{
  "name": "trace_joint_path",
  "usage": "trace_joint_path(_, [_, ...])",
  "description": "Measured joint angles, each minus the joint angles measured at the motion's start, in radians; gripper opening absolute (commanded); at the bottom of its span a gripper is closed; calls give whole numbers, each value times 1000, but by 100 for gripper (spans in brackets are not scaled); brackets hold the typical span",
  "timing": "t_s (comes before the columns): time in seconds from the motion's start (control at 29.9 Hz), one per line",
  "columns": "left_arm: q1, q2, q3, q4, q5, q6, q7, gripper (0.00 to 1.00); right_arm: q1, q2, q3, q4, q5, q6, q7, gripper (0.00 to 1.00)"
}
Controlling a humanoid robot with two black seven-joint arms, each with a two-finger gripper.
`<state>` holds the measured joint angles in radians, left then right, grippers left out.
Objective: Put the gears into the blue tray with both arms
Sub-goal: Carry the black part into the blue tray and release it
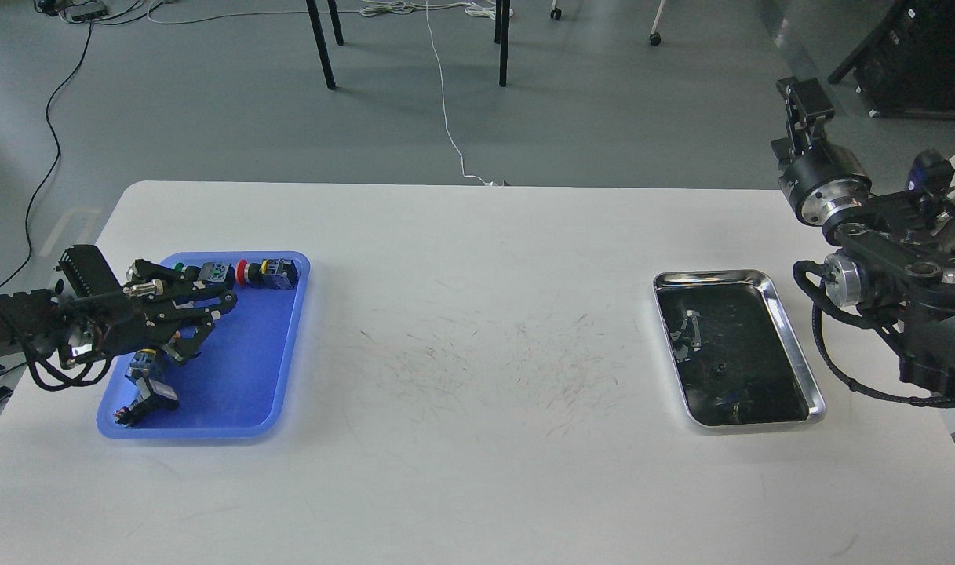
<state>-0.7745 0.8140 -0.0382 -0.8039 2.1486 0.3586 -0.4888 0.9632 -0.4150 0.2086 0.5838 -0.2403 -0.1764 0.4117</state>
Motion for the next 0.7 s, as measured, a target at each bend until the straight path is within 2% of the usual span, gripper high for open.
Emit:
trace_joint_path(0.2, [13,-50,1,62,-15,5,0,11,2,-1,0,2,-1,0,0,96])
trace_joint_path(0.7, [32,-86,2,108,-16,7,0,14,2,4,0,7,-1,0,0,96])
